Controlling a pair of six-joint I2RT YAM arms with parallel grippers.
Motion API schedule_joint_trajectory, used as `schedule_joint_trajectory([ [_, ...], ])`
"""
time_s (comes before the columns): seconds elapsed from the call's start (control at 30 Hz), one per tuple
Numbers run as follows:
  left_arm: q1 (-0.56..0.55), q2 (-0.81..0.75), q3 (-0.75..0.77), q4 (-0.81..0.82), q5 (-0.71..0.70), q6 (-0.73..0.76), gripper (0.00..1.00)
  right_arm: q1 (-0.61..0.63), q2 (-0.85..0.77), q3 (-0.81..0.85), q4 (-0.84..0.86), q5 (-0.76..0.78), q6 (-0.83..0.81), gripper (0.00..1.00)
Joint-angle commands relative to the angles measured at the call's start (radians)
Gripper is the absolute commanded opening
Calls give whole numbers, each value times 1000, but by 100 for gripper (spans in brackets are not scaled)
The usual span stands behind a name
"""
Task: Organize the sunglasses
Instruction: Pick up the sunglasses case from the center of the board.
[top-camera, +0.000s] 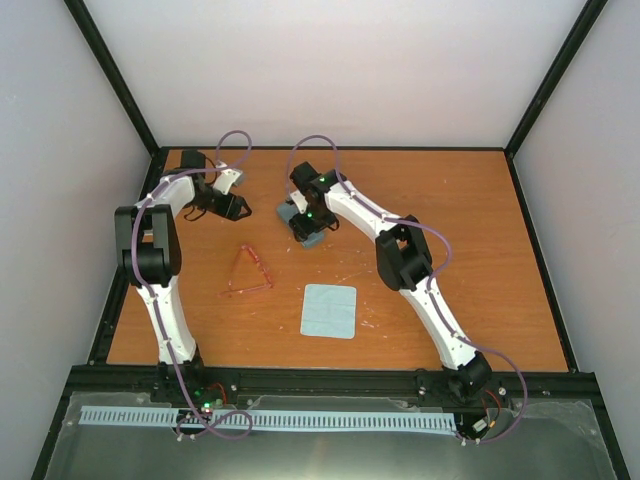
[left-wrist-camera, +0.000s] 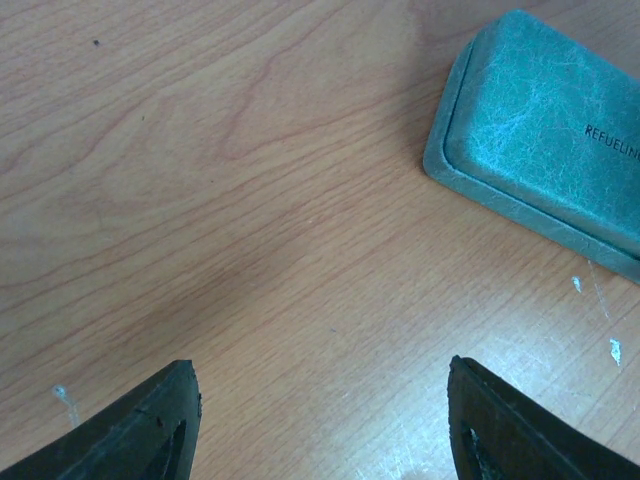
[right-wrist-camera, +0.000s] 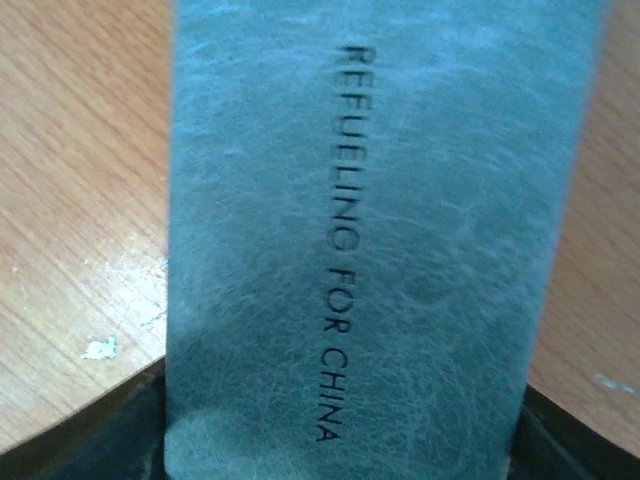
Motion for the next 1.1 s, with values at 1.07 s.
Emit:
schedule_joint_trajectory([
  [1.07, -45, 30, 111, -225, 575, 203, 95, -116, -199, -147, 126, -712, 99, 56],
])
